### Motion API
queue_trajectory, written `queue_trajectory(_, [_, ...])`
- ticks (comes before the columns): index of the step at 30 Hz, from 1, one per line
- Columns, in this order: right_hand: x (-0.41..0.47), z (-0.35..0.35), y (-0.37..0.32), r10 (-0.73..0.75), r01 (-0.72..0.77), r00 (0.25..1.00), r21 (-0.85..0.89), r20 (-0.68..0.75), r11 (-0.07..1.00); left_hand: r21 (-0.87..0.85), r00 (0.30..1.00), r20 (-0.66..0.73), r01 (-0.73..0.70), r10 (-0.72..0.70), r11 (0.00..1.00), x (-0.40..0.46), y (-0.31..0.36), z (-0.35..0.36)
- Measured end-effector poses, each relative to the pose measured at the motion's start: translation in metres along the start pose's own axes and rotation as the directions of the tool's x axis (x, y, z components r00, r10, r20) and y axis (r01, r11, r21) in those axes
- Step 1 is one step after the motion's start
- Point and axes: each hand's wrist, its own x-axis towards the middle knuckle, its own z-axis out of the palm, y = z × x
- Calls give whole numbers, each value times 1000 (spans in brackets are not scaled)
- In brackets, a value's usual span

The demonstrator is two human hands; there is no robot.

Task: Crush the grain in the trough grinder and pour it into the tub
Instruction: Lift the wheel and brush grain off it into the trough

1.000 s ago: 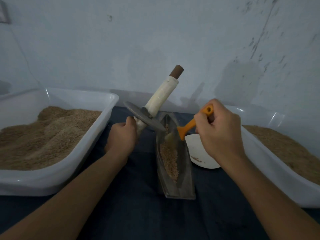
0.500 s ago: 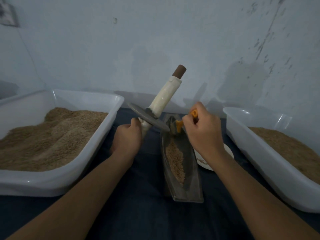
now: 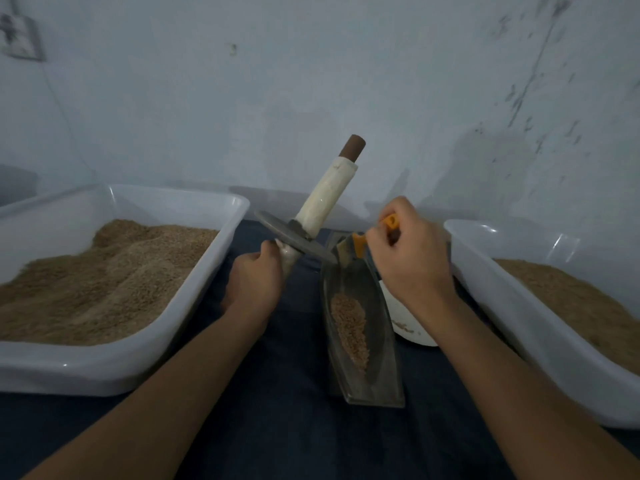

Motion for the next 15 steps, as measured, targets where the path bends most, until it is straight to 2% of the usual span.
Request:
queue_trajectory(6, [-8,17,8,16,-35,994,169,108,985,3,1000,17,1,-1,1000,-2,2,-1])
queue_trajectory(15, [-25,-9,-5,-2,-23,991,186,136,982,53,999,40,-21,19,998,-7,2,-2])
